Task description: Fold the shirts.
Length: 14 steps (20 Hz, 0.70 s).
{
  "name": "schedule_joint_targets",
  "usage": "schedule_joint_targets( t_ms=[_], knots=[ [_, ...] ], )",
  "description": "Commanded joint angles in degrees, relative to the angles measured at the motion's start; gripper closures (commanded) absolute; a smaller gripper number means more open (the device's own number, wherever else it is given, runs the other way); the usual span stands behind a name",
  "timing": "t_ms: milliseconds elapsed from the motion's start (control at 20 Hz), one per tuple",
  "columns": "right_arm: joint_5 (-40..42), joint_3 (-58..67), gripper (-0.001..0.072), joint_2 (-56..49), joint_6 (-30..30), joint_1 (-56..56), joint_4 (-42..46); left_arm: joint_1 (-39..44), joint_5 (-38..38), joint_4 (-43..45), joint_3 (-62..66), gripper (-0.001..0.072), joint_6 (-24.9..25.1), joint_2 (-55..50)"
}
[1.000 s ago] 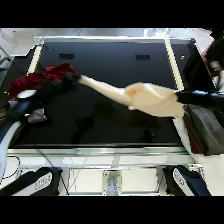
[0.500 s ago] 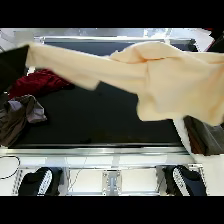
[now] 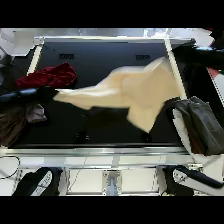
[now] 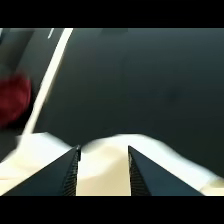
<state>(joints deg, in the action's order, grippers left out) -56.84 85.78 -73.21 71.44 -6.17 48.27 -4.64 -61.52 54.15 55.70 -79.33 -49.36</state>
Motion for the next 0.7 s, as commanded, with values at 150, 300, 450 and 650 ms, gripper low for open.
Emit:
schedule_joint_targets(
  t_ms=[150, 300, 450, 650],
  knots=[
    [8.7, 1.18, 0.0367, -16.04, -0.48, 6.34, -2.6, 3.17, 15.72, -7.74, -1.53, 0.0298, -1.25, -21.7],
    [0.63, 7.17, 0.0368, -12.57, -0.33, 2.29, 6.4, -3.21, 21.46, -14.43, -1.46, 0.0298, -1.22, -19.54],
    [-6.91, 9.31, 0.0368, -5.16, 1.16, -5.44, 16.04, -12.63, 22.03, -13.49, -1.49, 0.0299, -1.25, -11.21],
    [-12.72, 3.82, 0.0368, 1.88, 2.69, -16.96, 15.23, -21.16, 21.03, -1.51, -5.7, 0.03, -1.51, 4.74]
  ],
)
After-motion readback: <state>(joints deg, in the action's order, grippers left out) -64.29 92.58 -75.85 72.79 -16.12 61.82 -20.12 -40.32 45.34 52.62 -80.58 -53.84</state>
